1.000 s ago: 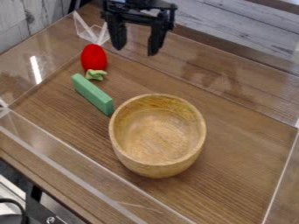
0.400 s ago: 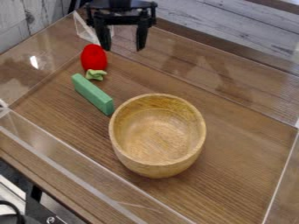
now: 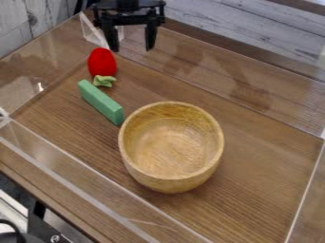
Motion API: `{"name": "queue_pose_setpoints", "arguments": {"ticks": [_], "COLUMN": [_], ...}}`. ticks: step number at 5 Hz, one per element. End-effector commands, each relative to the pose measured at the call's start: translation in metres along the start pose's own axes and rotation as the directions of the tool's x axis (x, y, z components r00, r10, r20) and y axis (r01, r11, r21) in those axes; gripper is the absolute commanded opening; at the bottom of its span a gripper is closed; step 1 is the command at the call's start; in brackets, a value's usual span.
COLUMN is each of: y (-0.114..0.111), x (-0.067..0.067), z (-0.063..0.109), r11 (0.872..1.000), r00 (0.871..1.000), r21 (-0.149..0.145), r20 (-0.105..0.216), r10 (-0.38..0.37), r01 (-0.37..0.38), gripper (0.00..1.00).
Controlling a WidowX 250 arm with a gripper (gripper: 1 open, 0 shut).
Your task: Move the red object to the right side of the table
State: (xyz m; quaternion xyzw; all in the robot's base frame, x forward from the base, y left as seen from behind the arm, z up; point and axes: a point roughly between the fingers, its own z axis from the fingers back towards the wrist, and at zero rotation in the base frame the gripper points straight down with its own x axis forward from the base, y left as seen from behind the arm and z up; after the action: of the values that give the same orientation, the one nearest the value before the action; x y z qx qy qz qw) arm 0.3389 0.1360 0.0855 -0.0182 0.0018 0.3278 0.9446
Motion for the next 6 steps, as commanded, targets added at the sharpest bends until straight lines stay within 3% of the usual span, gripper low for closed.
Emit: {"name": "queue_pose_setpoints", "arguments": {"ticks": [1, 4, 5, 6], "y": [0.009, 0.026, 0.024, 0.023], "x": [0.017, 0.037, 0.041, 0.044], "z": [0.021, 0.019, 0.018, 0.016], "r11": [0.998, 0.972, 0.97, 0.975], "r00": [0.995, 0.967, 0.964, 0.969], "r21": [-0.02, -0.038, -0.042, -0.043], "r20": [0.08, 0.1, 0.104, 0.109], "r10": [0.058, 0.235, 0.245, 0.221], "r01": [-0.056, -0.233, -0.241, -0.218], "gripper": [1.0, 1.0, 1.0, 1.0]}}
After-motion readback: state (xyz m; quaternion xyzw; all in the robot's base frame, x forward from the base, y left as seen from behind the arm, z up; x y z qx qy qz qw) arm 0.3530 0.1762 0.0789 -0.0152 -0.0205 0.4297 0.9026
